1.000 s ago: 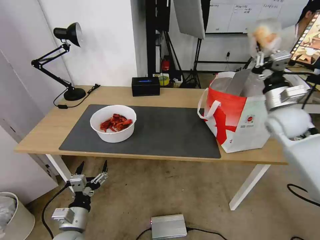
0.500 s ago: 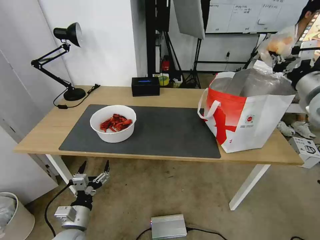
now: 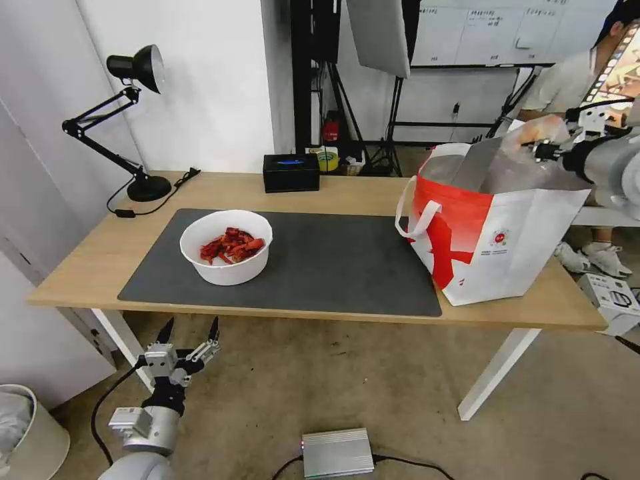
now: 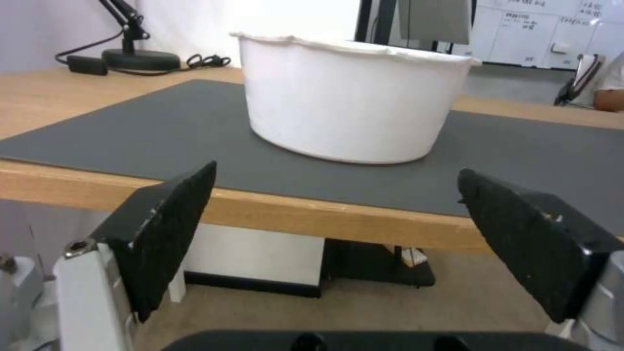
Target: Pick up the trash from the table and place it into the takeout bag.
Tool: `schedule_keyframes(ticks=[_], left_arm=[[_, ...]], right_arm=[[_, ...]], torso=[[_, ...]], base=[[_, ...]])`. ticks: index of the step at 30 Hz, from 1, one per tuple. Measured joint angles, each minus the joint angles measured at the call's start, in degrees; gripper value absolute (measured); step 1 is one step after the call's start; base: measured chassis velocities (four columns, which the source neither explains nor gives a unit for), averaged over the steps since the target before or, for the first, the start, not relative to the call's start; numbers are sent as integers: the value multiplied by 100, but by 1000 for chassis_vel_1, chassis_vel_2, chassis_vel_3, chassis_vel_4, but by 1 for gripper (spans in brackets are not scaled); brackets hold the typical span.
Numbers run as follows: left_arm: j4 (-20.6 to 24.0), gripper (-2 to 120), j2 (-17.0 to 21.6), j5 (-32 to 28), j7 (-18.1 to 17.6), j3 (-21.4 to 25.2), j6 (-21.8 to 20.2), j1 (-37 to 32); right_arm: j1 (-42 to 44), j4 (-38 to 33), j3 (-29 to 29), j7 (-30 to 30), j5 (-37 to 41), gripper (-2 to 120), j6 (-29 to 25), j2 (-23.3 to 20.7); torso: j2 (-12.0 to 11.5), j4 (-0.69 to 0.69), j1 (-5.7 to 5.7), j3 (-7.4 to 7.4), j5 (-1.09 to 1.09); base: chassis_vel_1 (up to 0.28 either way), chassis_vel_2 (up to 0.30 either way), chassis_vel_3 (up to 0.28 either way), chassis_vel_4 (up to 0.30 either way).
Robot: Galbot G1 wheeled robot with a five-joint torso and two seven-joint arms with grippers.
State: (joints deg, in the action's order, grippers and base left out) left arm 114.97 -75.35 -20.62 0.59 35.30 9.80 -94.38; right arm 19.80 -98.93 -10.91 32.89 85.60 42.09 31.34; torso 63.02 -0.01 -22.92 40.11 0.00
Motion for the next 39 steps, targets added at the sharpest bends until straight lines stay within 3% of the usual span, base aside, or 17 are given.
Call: schedule_keyframes(ticks=[3, 10, 12, 18, 20, 22, 26, 30, 39], left_arm=[[14, 100, -19, -2, 1, 1, 1, -1], [61, 100, -32, -4, 4, 40, 1, -60], [72, 100, -42, 7, 7, 44, 2, -101], [82, 100, -57, 30, 9, 23, 4, -110], [96, 100, -63, 41, 10, 10, 4, -106], [102, 100, -64, 43, 10, 8, 4, -106], [127, 100, -58, 49, 10, 6, 3, -112], [138, 100, -55, 51, 10, 9, -1, -122], [148, 100, -69, 55, 10, 11, -8, -119]], right_arm=[[-2, 22, 29, 62, 19, 7, -8, 72], [112, 2, -45, 153, 39, 27, -39, 170], [223, -35, -130, 169, 50, 41, -50, 165], [317, -76, -217, 155, 51, 58, -62, 132], [357, -101, -262, 139, 55, 70, -66, 119], [366, -106, -272, 137, 55, 71, -67, 116], [455, -154, -380, 115, 55, 91, -74, 101], [546, -208, -486, 98, 56, 100, -80, 97], [583, -216, -553, 66, 41, 100, -96, 87]], torso=[[0, 0, 0, 0, 0], [0, 0, 0, 0, 0], [0, 1, 0, -1, 0], [0, 1, 0, -1, 0], [0, 1, 0, -1, 0], [0, 1, 0, -1, 0], [0, 1, 0, -1, 0], [0, 1, 0, -1, 0], [0, 0, 0, -1, 0]], base=[[0, 0, 0, 0], [0, 0, 0, 0], [0, 0, 0, 0], [0, 0, 0, 0], [0, 0, 0, 0], [0, 0, 0, 0], [0, 0, 0, 0], [0, 0, 0, 0], [0, 0, 0, 0]])
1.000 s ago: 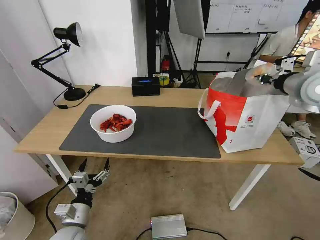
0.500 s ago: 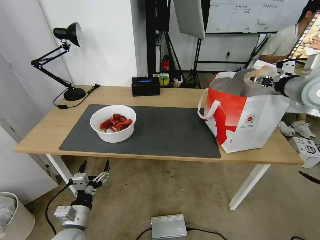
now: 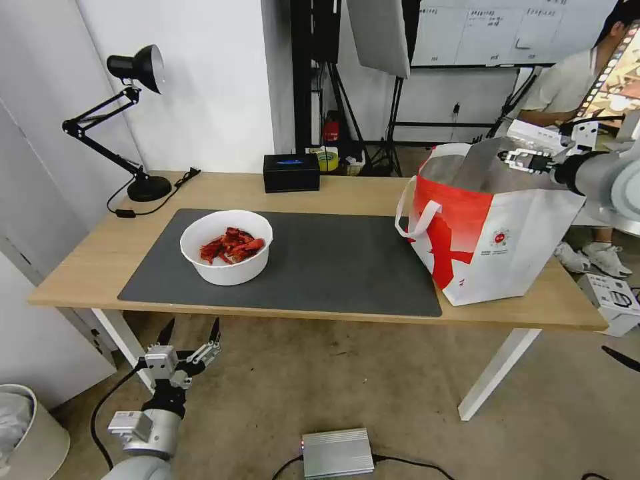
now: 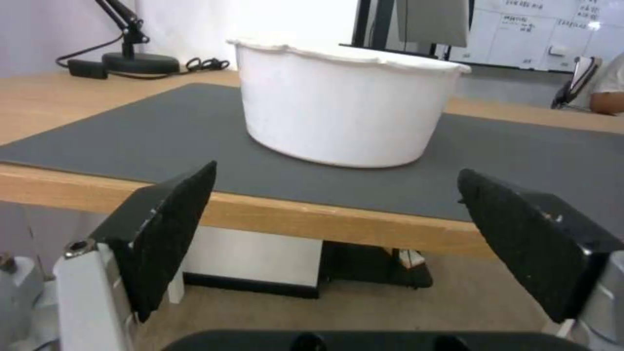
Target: Pick up the trash from the table and place it into the takeout bag.
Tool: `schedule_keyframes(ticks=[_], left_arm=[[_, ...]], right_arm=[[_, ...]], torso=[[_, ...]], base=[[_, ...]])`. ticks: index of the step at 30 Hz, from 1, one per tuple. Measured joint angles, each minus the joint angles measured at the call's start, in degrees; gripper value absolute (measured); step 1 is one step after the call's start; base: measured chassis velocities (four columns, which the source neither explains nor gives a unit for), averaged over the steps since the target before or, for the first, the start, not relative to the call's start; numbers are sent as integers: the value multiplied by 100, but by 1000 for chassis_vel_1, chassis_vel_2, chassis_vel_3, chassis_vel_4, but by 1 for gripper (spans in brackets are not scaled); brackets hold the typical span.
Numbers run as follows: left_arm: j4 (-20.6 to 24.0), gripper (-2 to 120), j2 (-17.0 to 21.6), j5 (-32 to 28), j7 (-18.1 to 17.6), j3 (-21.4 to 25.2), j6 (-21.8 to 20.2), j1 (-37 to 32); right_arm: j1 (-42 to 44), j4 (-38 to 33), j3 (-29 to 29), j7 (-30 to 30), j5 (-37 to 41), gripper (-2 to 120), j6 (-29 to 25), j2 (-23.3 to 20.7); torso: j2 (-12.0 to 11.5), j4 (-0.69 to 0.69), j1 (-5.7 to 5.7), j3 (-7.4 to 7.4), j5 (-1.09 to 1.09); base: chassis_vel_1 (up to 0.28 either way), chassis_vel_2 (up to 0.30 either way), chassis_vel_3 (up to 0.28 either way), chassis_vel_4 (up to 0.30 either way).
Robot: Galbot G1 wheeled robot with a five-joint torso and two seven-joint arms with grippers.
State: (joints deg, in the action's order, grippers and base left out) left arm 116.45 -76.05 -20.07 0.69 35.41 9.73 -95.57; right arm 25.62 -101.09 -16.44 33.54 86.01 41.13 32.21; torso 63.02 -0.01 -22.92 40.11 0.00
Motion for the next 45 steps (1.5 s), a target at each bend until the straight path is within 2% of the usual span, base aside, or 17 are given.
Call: schedule_keyframes(ticks=[4, 6, 8, 11, 15, 18, 19, 23, 31, 35, 45], left_arm=[[0, 100, -8, 1, 0, 0, -1, 2], [0, 100, -10, 1, -1, 2, -2, 15], [0, 100, -9, 2, -1, 2, -2, 19], [-3, 100, -8, 1, -2, 4, -8, 40], [-2, 100, -12, -15, -6, 0, -13, 40], [-1, 100, -32, -25, -10, -21, -18, 19], [-1, 100, -32, -25, -10, -21, -18, 19], [-7, 100, -31, -21, -11, -41, -21, 33], [-1, 100, -1, -22, -44, -58, -61, 124], [17, 100, 33, -77, -67, -60, -130, 173], [82, 100, 132, -111, -91, -51, -184, 203]], right_arm=[[143, -80, -77, -303, -291, 100, -322, -7], [409, -233, -136, -801, -951, 100, -973, 9], [485, -276, -153, -912, -1108, 100, -1118, 14], [1095, -586, -335, -1602, -1984, 100, -2154, 60], [1408, -711, -434, -1875, -2311, 100, -2571, 101], [1984, -958, -639, -2400, -2926, 100, -3347, 204], [1984, -958, -639, -2400, -2926, 100, -3347, 204], [2464, -1191, -787, -2589, -3600, 100, -4082, 351], [3195, -1474, -1057, -2598, -4174, 100, -4490, 656], [3684, -1581, -1104, -2576, -4641, 100, -4794, 1007], [4238, -1583, -1110, -2419, -5358, 100, -4935, 1527]], torso=[[0, 0, 0, 0, 0], [0, 0, 0, 0, 0], [0, 0, 0, 0, 0], [0, 0, 0, 0, 0], [0, 1, 0, 0, 0], [0, 1, 0, 0, 0], [0, 1, 0, 0, 0], [1, 0, 0, 0, 0], [1, 1, 0, 0, -1], [1, 1, 0, 0, -1], [1, 0, 0, 0, 0]], base=[[0, 0, 0, 0], [0, 0, 0, 0], [0, 0, 0, 0], [0, 0, 0, 0], [0, 0, 0, 0], [0, 0, 0, 0], [0, 0, 0, 0], [0, 0, 0, 0], [0, 0, 0, 0], [0, 0, 0, 0], [0, 0, 0, 0]])
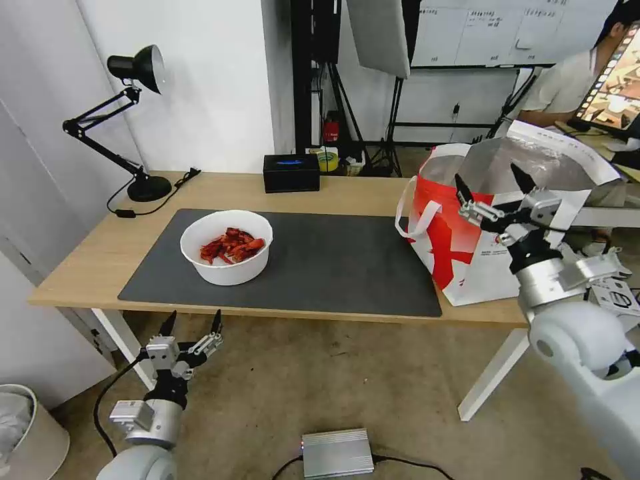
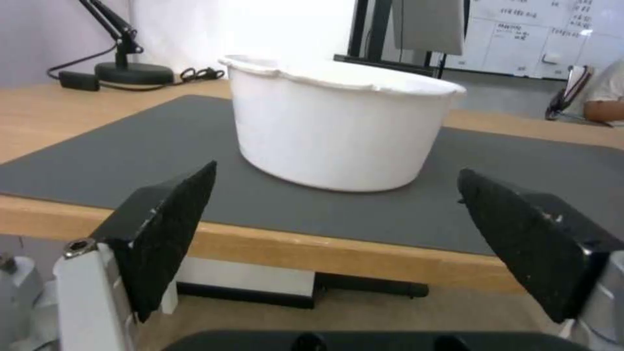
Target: Pick up the trash from the table and place it into the takeout bag.
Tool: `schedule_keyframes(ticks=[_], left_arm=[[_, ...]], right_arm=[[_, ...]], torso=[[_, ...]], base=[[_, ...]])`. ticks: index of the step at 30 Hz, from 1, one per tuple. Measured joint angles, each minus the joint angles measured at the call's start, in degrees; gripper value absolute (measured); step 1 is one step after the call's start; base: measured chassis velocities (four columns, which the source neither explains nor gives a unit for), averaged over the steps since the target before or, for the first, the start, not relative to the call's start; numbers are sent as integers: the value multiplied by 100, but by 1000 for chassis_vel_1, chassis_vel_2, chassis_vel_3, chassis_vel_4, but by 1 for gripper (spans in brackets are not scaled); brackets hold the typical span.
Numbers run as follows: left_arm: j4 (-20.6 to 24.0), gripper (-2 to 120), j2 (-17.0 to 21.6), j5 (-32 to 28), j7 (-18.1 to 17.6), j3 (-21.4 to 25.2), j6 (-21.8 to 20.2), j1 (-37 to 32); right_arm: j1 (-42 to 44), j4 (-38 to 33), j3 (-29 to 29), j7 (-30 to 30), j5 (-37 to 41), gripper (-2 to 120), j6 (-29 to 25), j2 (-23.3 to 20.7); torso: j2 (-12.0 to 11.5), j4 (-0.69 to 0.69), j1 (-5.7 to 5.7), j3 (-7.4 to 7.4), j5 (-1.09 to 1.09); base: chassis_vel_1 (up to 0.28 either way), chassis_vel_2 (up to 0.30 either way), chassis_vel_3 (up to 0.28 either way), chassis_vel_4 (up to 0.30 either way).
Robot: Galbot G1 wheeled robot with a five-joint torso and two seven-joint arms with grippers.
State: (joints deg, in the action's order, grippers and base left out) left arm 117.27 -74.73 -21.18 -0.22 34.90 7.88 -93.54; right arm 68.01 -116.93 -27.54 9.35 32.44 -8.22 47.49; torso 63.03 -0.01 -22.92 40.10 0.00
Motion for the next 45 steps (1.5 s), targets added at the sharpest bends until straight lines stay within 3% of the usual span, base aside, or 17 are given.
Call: schedule_keyframes(ticks=[14, 25, 38, 45], left_arm=[[9, 100, 60, -21, -9, -33, -18, 37], [33, 100, 104, -152, -22, 17, -56, 110], [-18, 100, 162, -234, -23, 30, -72, 175], [-32, 100, 195, -275, -23, 28, -90, 234]], right_arm=[[739, 51, -111, -75, -565, 100, -408, 908], [1362, 138, -376, -203, -1176, 100, -649, 2158], [2018, 24, -125, -199, -1530, 100, -632, 2948], [2276, 22, -33, -192, -1921, 100, -529, 3161]], torso=[[0, 0, 0, 0, -1], [0, 0, 0, 0, -1], [0, 0, 0, 0, -1], [0, 1, 0, 0, 0]], base=[[0, 0, 0, 0], [0, 0, 0, 0], [0, 0, 0, 0], [0, 0, 0, 0]])
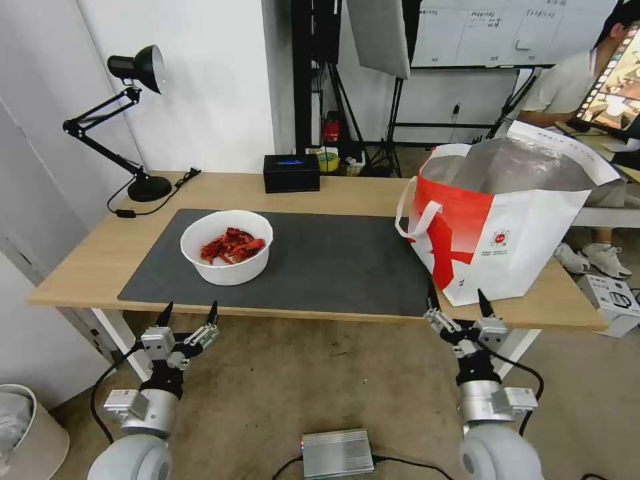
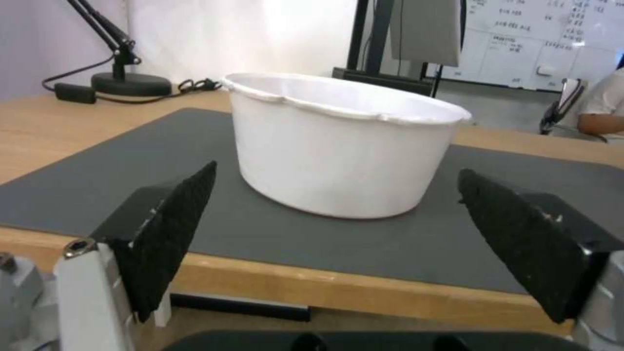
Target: Pick up the trash from the table and place it into the takeout bag.
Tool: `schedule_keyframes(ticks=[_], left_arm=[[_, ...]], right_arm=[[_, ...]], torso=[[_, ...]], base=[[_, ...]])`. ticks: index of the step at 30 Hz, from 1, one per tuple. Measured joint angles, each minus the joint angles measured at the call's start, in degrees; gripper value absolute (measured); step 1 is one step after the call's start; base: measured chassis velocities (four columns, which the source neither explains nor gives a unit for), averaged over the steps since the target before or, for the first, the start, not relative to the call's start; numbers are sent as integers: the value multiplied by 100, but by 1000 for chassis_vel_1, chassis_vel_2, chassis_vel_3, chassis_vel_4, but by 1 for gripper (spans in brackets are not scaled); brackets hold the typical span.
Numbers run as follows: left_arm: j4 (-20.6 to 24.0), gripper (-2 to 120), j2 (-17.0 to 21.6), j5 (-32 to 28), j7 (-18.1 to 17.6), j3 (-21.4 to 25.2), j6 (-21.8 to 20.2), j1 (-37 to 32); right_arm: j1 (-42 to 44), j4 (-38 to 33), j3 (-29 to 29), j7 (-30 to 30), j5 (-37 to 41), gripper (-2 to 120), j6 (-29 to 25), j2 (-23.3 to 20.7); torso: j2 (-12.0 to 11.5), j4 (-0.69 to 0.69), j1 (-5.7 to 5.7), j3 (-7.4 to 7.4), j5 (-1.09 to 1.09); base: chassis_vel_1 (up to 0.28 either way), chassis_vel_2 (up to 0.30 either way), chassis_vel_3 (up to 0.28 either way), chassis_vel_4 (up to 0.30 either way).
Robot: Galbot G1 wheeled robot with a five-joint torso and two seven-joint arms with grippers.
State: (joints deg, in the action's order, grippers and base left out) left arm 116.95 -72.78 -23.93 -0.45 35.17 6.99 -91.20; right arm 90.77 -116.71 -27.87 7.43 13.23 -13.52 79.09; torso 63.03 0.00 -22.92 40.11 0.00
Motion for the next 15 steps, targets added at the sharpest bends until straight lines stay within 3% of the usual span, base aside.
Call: schedule_keyframes(ticks=[15], left_arm=[[-54, 100, 94, -105, 3, 37, -23, 87]], right_arm=[[190, -185, 164, 70, -236, 100, 224, 33]], torso=[[0, -1, 0, 0, 0]], base=[[0, 0, 0, 0]])
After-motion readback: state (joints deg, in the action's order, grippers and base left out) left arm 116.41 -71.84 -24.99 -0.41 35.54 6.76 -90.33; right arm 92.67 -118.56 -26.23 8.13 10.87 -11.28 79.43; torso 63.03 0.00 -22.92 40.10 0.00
